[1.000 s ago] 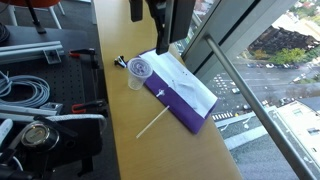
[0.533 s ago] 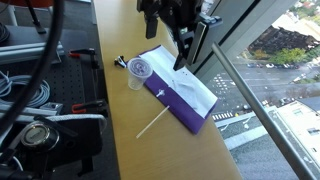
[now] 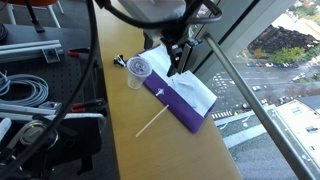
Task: Place the straw in the cup
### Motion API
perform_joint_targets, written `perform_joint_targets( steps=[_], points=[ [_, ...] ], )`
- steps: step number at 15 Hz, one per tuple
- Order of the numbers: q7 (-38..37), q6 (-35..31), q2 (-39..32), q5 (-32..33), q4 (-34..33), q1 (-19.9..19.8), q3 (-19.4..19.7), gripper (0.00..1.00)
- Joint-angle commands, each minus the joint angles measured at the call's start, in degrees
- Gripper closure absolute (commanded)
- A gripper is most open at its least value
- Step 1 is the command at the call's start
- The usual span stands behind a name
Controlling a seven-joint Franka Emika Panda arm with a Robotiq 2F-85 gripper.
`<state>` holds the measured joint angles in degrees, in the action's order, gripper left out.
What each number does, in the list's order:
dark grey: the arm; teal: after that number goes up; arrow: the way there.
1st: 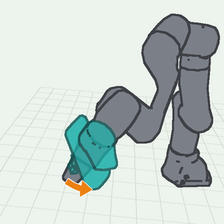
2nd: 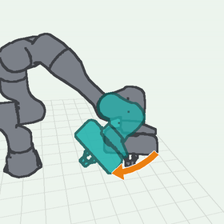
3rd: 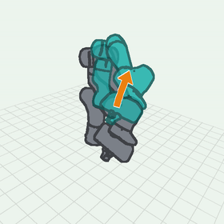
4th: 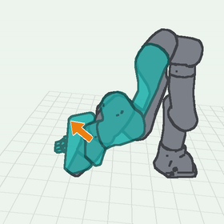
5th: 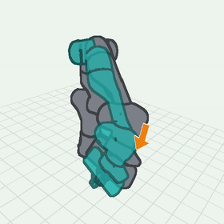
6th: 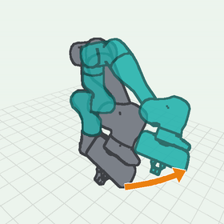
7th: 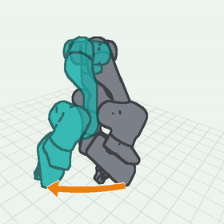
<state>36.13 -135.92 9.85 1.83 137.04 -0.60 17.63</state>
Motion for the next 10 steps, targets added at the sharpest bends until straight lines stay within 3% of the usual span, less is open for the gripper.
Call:
perform_joint_targets(
  steps=[1,4,10],
  points=[
    [1.0,-6.14,-11.11,-4.7,-3.63,-1.4,-2.57,0.0],
    [0.95,-9.87,-19.44,-7.83,-8.07,-3.77,-5.17,0.0],
    [-0.29,-10.99,-32.64,-5.22,-18.88,-10.24,-9.57,0.0]
  ],
)
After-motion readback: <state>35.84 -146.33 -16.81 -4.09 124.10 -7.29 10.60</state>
